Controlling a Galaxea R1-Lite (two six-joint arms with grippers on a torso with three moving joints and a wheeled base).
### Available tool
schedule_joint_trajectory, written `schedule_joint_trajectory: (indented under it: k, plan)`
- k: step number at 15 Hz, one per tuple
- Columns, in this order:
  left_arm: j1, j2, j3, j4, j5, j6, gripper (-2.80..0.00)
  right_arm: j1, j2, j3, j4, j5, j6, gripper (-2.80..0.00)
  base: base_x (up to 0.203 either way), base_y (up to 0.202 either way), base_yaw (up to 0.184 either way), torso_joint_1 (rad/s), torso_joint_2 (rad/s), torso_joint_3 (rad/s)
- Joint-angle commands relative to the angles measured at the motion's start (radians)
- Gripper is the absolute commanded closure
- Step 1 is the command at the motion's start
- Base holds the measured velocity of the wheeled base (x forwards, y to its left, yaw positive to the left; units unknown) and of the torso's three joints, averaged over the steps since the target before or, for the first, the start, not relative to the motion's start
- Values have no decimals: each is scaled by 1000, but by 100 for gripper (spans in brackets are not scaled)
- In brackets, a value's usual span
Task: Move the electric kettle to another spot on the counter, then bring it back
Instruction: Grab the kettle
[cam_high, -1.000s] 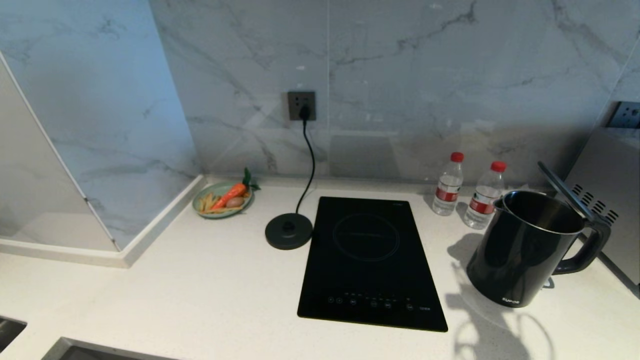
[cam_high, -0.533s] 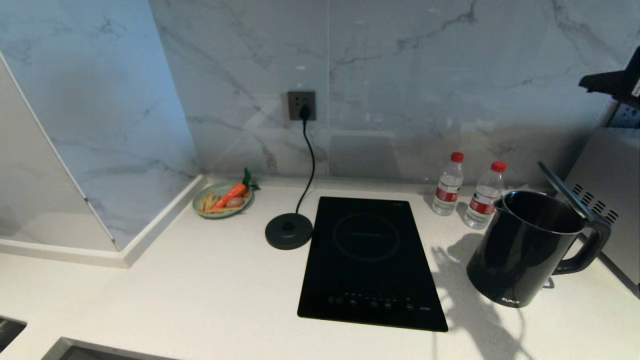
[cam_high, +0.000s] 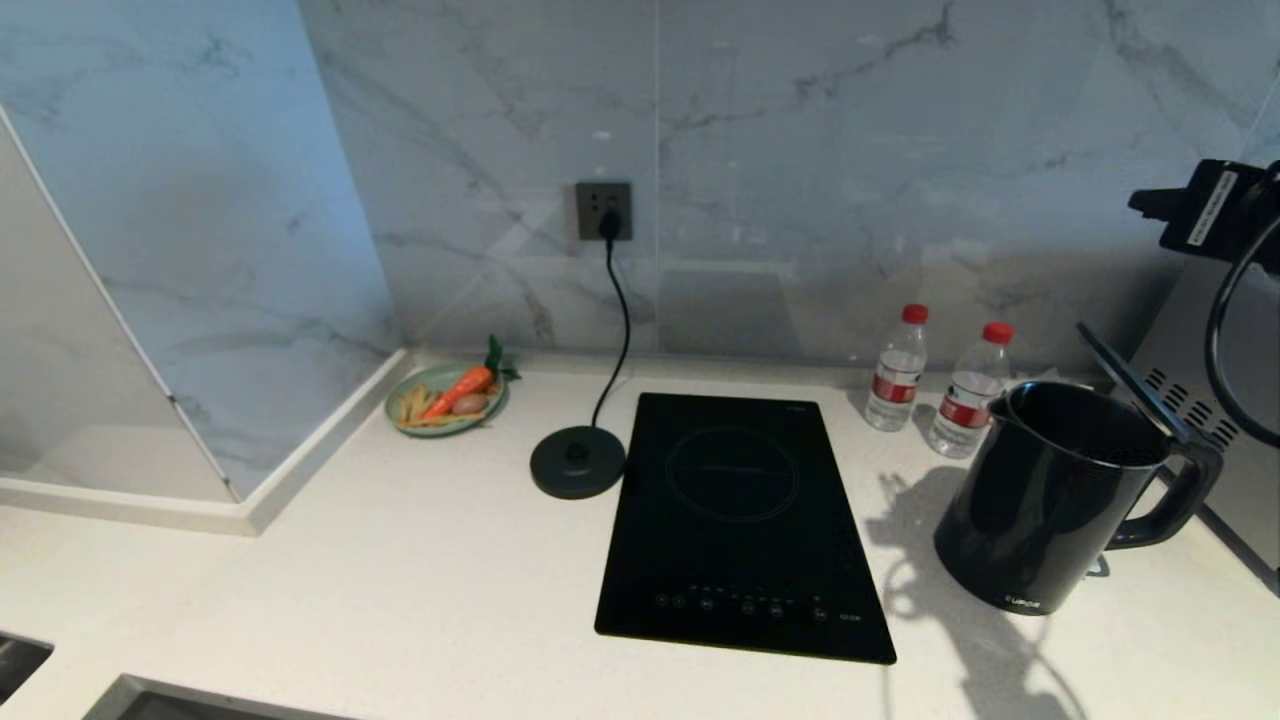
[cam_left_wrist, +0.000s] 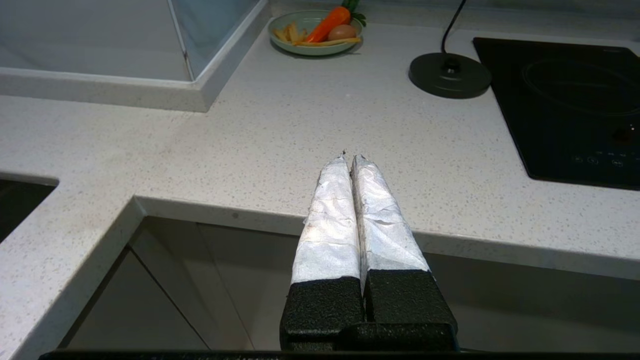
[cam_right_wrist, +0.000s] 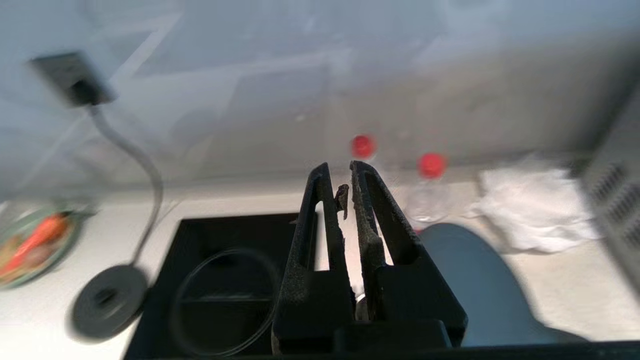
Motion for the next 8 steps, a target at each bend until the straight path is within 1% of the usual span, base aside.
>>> schedule_joint_trajectory:
  k: [1, 4, 6, 8]
  plan:
    - [0, 0, 1, 0, 1, -1, 0, -26, 18, -10, 27, 1, -1, 0, 0, 0, 0, 0, 0, 0]
    - [0, 0, 0, 0, 1, -1, 0, -60, 12, 7, 33, 4, -27, 0, 0, 0, 0, 0, 0, 0]
    - [0, 0, 0, 0, 1, -1, 0, -80, 6, 31, 32, 10, -28, 0, 0, 0, 0, 0, 0, 0]
    - [0, 0, 0, 0, 1, -1, 0, -101, -1, 41, 31, 63, -12, 0, 0, 0, 0, 0, 0, 0]
